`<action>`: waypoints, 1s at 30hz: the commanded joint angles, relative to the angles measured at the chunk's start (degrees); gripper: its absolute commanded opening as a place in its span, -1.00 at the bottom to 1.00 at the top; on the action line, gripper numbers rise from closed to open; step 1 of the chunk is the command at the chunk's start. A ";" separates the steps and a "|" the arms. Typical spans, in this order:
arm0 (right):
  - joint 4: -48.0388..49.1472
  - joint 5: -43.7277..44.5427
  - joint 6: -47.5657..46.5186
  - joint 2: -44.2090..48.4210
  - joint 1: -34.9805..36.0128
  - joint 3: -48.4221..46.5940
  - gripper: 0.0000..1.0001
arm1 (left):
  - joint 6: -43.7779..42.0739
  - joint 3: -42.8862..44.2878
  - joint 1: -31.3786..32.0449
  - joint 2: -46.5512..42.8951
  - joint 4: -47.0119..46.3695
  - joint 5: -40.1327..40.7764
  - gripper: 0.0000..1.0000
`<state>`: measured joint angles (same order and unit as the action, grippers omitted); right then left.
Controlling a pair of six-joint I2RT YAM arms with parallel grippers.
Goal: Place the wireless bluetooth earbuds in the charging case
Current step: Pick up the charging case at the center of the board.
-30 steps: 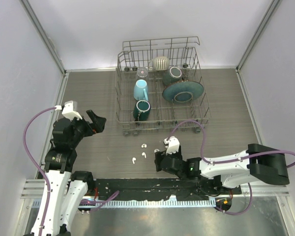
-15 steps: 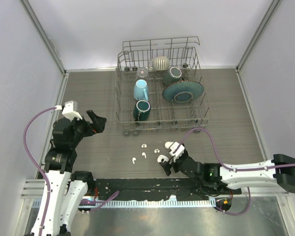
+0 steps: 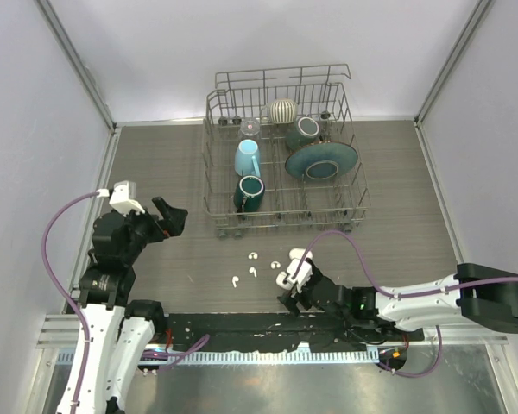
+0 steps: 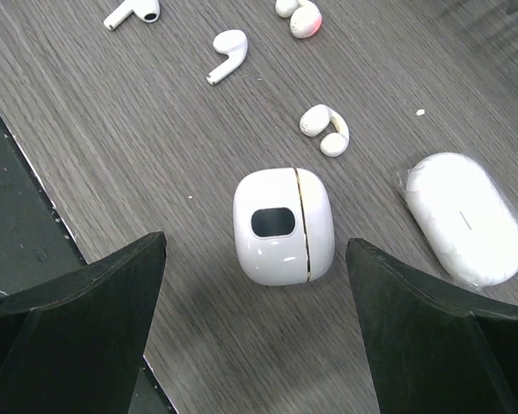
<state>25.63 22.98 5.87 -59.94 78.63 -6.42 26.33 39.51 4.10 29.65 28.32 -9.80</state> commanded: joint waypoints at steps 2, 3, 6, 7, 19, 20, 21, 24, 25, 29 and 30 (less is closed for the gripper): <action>4.96 1.80 -1.04 1.05 -0.41 -0.36 0.81 | -0.93 -0.40 -0.06 -1.17 -3.79 -0.83 0.99; 5.22 1.98 -1.12 1.58 -0.49 -0.27 0.81 | -1.10 -0.40 0.03 -1.17 -3.79 -0.92 1.00; 5.40 3.03 -0.86 1.41 -0.67 -0.18 0.81 | -1.10 -0.31 0.03 -1.08 -3.71 -1.01 0.99; 5.66 3.21 -0.77 1.23 -0.93 -0.09 0.81 | -1.19 -0.31 0.03 -1.17 -3.71 -0.92 0.99; 6.01 -4.08 3.01 -2.38 -7.97 -0.97 0.67 | -0.57 -0.57 -0.05 -1.70 -4.41 -2.15 0.99; 6.27 -4.70 3.18 -1.94 -8.05 -0.45 0.65 | -0.66 -0.57 -0.06 -1.70 -4.32 -2.15 0.99; 6.54 -4.61 3.27 -1.76 -8.14 -0.27 0.64 | -0.58 -0.66 0.03 -1.79 -4.32 -2.24 1.00; 6.54 -6.01 3.27 -2.89 -8.49 -0.61 0.59 | -0.66 -0.66 0.03 -1.79 -4.41 -2.33 1.00; 6.37 -6.72 3.19 -3.60 -8.49 -0.88 0.58 | -0.66 -0.66 0.03 -1.79 -4.50 -2.24 1.00; 4.44 -7.78 3.45 -6.23 -8.49 -2.90 0.48 | -0.57 -0.66 0.03 -1.52 -4.32 -2.15 1.00; 4.17 -7.69 3.71 -6.94 -8.49 -3.08 0.43 | 0.12 -0.40 0.03 -1.35 -3.80 -0.67 0.99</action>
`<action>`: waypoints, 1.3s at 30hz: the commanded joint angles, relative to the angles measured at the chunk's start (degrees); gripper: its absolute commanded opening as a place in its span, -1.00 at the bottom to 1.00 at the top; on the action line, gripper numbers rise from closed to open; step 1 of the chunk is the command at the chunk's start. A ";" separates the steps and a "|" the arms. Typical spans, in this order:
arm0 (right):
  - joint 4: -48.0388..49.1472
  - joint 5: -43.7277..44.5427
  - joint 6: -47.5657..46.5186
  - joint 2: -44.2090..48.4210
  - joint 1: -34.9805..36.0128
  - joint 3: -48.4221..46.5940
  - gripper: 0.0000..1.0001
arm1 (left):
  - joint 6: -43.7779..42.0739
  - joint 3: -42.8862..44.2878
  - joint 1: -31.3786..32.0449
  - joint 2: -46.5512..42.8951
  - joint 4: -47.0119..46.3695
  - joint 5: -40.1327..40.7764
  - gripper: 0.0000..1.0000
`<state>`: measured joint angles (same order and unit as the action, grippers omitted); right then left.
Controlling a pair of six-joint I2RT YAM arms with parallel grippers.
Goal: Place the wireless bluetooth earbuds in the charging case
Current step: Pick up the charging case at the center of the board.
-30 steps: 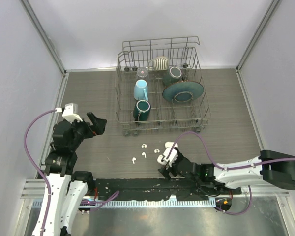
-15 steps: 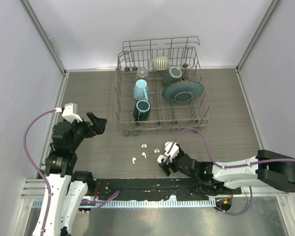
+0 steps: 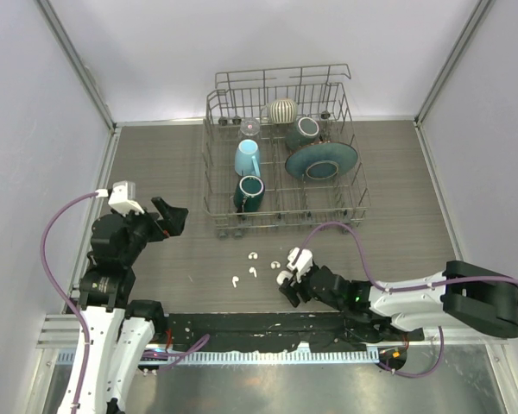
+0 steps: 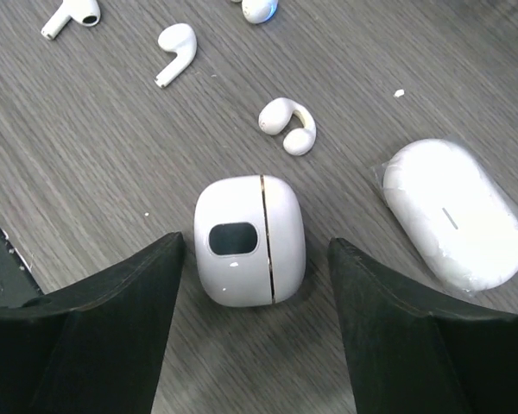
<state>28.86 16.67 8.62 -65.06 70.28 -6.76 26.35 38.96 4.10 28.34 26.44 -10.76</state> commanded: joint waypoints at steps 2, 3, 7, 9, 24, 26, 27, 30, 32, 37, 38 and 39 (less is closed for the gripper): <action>0.67 -1.20 1.57 -2.18 -0.23 -2.90 0.29 | 0.37 0.41 -0.06 0.22 -0.69 2.49 0.99; 0.67 -1.72 1.83 -2.27 -0.15 -2.90 0.26 | 0.37 1.11 0.03 0.40 -0.07 3.29 1.00; 0.41 -1.37 2.19 -2.09 -0.23 -2.90 0.03 | 3.43 0.33 0.03 1.10 -1.38 5.83 1.00; -0.47 -1.72 2.28 -1.83 -0.23 -3.08 -0.10 | 4.76 1.29 0.03 1.80 -0.86 6.20 0.99; -16.54 -6.47 -8.25 16.70 -0.14 -11.68 -0.98 | 6.16 1.48 0.03 7.25 -4.36 -21.35 1.00; -18.48 -6.38 -12.64 17.86 -0.06 -14.06 -0.98 | 7.40 0.16 -0.05 8.22 -8.67 -26.91 1.00; -20.41 -6.30 -15.88 18.38 -0.06 -14.85 -0.98 | 8.62 -0.72 0.03 8.75 -9.99 -31.99 1.00; -22.88 -6.03 -20.83 19.35 0.03 -17.84 -0.98 | 8.90 -0.38 0.12 11.91 -12.99 -38.96 0.92; -23.32 -5.68 -25.22 19.62 0.12 -19.42 -0.99 | 8.63 0.67 0.38 13.67 -12.73 -43.01 0.91; -20.60 -5.06 -31.38 19.88 0.47 -20.92 -0.98 | 10.56 1.56 8.62 13.94 -13.07 -37.52 0.91; -20.08 -5.15 -32.43 19.88 0.47 -21.01 -0.98 | 10.74 1.64 13.87 14.46 -13.25 -35.49 0.91; -18.94 -5.07 -32.70 19.79 0.56 -20.92 -0.98 | 10.83 1.82 16.70 15.34 -13.43 -33.38 0.91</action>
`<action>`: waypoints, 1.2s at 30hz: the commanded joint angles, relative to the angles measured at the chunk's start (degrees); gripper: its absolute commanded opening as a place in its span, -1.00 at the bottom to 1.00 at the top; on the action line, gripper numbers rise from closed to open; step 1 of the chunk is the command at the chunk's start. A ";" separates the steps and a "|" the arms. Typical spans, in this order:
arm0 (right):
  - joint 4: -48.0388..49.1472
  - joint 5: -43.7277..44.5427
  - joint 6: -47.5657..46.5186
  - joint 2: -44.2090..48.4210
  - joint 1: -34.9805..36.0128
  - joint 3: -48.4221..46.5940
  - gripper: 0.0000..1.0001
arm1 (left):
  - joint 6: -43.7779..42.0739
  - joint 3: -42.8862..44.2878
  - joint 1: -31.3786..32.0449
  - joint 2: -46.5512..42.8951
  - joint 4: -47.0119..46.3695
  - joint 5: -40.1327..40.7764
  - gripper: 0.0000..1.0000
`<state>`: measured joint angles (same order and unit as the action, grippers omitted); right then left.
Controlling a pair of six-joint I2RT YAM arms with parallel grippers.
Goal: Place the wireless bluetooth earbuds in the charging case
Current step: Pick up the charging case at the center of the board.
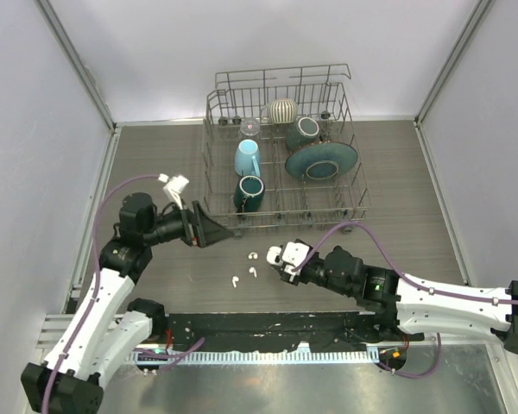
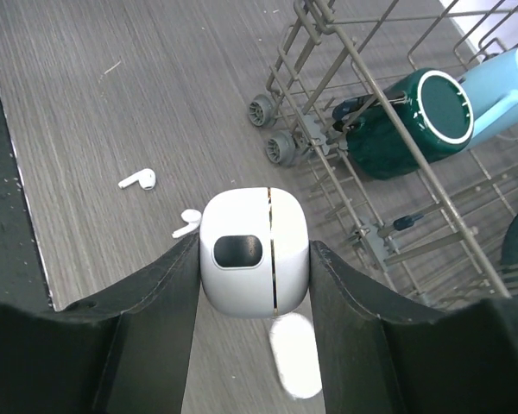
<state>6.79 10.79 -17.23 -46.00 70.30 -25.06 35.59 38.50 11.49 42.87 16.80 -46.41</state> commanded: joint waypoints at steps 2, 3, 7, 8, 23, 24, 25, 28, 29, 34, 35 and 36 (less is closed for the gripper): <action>4.11 0.64 -7.37 1.00 0.62 -2.71 -0.98 | 1.50 3.15 17.03 2.47 -4.14 7.71 0.91; 4.98 0.64 -7.55 1.26 0.71 -2.71 -0.98 | 1.41 3.33 18.99 4.39 -4.14 9.05 0.91; 7.80 0.20 -7.38 3.28 0.71 -1.75 -0.98 | 2.46 3.25 24.02 7.92 -8.44 11.78 0.87; 8.24 -0.06 -7.20 3.63 0.71 -1.66 -0.98 | 2.72 3.16 25.15 8.62 -8.97 12.13 0.86; 12.19 -1.30 -4.12 5.92 0.80 -0.17 -0.98 | 4.13 2.98 34.83 16.89 -24.36 17.41 0.52; 12.28 -1.12 -4.12 6.01 0.80 0.01 -0.98 | 3.87 3.07 34.92 16.98 -23.66 17.32 0.51; 12.37 -1.03 -4.12 6.18 0.80 0.18 -0.98 | 3.26 3.51 35.01 17.07 -22.96 17.23 0.51; 12.37 -0.77 -4.21 6.80 0.80 0.45 -0.98 | 2.90 3.69 35.27 16.98 -21.81 17.58 0.44; 12.37 -0.85 -4.21 6.89 0.80 0.54 -0.98 | 2.99 3.60 35.27 17.07 -21.98 17.59 0.39; 12.46 -1.29 -3.60 7.41 0.80 0.71 -0.98 | 3.34 3.69 35.62 17.42 -23.03 17.94 -0.01; 12.46 -1.47 -3.60 7.41 0.80 0.63 -0.98 | 3.52 3.60 35.71 17.51 -23.65 18.11 -0.14; 12.46 -1.82 -3.42 7.41 0.80 0.63 -0.98 | 3.52 3.60 35.80 17.68 -23.74 18.29 -0.28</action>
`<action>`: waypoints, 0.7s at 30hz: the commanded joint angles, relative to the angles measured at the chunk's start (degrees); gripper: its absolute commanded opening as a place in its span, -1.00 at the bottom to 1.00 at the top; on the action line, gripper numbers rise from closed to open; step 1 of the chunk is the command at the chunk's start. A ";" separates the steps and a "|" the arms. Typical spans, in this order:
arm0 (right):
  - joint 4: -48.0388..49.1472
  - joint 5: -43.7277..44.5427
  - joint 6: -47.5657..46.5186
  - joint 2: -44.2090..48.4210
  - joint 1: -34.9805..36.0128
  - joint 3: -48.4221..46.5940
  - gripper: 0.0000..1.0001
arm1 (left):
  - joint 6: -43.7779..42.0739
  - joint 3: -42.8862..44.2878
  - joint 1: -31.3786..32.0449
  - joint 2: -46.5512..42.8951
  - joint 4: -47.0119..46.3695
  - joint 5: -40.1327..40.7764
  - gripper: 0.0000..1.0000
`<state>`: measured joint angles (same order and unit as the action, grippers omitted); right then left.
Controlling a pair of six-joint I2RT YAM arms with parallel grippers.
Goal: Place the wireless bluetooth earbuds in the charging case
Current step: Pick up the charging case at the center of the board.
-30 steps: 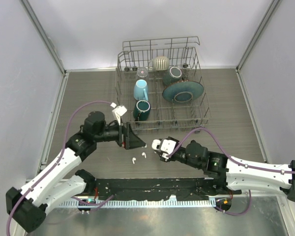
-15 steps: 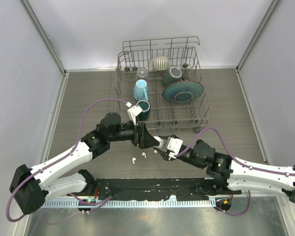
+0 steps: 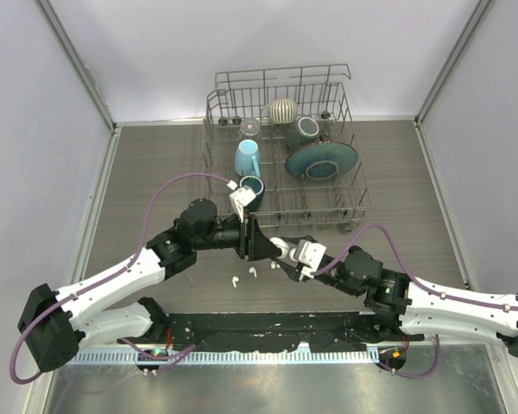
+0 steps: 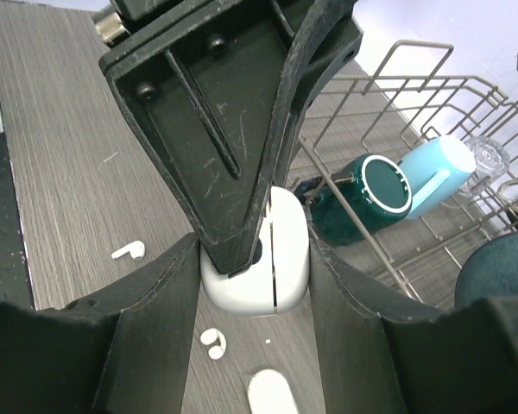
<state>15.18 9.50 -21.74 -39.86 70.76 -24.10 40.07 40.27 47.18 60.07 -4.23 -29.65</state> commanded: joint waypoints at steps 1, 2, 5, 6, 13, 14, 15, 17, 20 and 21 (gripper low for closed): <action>4.07 -0.44 1.26 1.27 0.34 -0.25 -0.98 | -0.96 1.83 0.19 0.48 -2.80 1.44 -0.42; 4.33 -0.36 1.52 1.27 0.34 -0.25 -0.98 | -0.96 1.74 0.28 0.40 -2.80 1.35 -0.63; 5.64 0.26 2.22 1.45 0.34 0.19 -0.92 | -1.40 1.83 0.37 0.57 -2.19 1.26 -1.00; 6.09 0.61 2.57 1.53 0.34 0.54 -0.74 | -2.19 1.83 0.28 0.48 -2.01 1.35 -1.00; 4.43 13.33 16.70 2.68 0.34 -2.17 0.45 | -7.89 -2.11 0.37 -4.87 -2.54 9.15 -1.00; -0.28 18.84 23.43 3.03 0.34 -3.31 0.50 | -9.04 -3.08 0.28 -7.40 -3.76 12.13 -1.00; -3.02 20.81 26.37 3.64 0.25 -5.76 0.59 | -10.27 -4.22 0.37 -9.08 -4.73 13.55 -1.00; -10.65 24.50 33.22 4.08 0.08 -8.06 0.65 | -14.30 -7.65 0.37 -11.90 -7.97 17.41 -1.00; -18.57 22.86 44.91 3.65 -2.11 -11.58 0.65 | -20.01 -12.05 0.37 -17.52 -13.50 19.27 -1.00; -20.00 21.54 51.55 2.69 -2.90 -13.15 0.64 | -21.08 -13.71 0.37 -19.01 -15.00 19.02 -1.00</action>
<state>5.26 27.94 7.62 -36.71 69.82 -31.18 28.36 30.48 47.62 45.71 -8.84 -15.62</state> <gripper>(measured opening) 0.822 0.259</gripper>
